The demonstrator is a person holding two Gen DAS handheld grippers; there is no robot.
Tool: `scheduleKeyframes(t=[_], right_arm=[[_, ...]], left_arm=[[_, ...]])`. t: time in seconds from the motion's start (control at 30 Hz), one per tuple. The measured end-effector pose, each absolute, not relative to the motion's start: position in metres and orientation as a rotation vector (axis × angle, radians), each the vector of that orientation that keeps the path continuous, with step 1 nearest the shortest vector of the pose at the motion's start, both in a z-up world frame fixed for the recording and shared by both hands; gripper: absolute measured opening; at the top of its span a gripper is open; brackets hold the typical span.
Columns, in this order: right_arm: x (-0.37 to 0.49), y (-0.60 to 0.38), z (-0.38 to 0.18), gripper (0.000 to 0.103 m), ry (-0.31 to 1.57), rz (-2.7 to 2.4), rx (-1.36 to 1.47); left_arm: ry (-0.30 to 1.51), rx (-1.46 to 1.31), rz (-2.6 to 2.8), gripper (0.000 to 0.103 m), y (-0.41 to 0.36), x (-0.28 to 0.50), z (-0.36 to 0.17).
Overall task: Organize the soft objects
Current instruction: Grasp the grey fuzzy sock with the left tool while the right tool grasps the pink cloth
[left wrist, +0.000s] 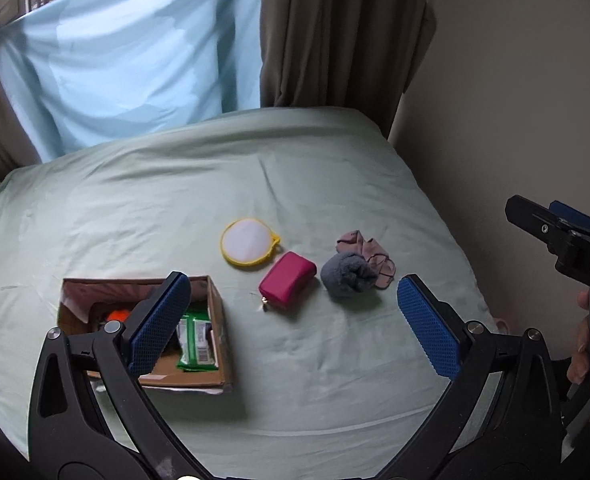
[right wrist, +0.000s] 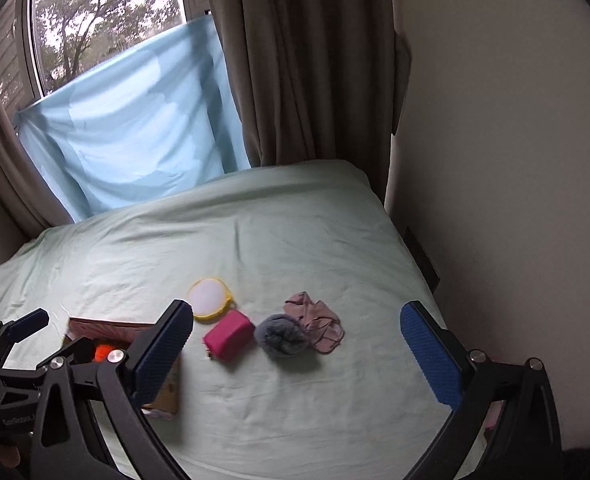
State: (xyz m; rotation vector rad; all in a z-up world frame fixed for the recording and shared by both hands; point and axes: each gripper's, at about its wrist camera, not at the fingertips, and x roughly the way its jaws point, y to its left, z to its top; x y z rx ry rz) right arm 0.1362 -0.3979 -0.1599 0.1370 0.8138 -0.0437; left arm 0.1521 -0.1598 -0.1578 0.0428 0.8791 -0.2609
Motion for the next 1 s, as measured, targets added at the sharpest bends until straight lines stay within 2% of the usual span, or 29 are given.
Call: scheduleKeyframes(t=[0.53,0.67,0.77,0.87,1.0], right_arm=[[0.252,-0.472,-0.332,0.103,0.939,0.083,0.085],[0.272,-0.477,-0.377,0.103,0.967,0.103,0.065],[0.284,-0.476,-0.404,0.097,0.986,0.127,0.064],[0.296,-0.472,-0.430,0.097,1.008,0.161,0.063],[0.307,-0.463,-0.456,0.088,1.039,0.226,0.054]], left_arm=[[0.993,0.034,-0.268,0.103,-0.260,0.240,-0.325],[0.996,0.104,-0.316,0.103,-0.293,0.250,-0.367],[1.007,0.145,-0.338,0.103,-0.309,0.257,-0.398],[1.014,0.177,-0.345,0.103,-0.319,0.265,-0.424],[1.003,0.227,-0.342,0.103,-0.325,0.272,-0.446]])
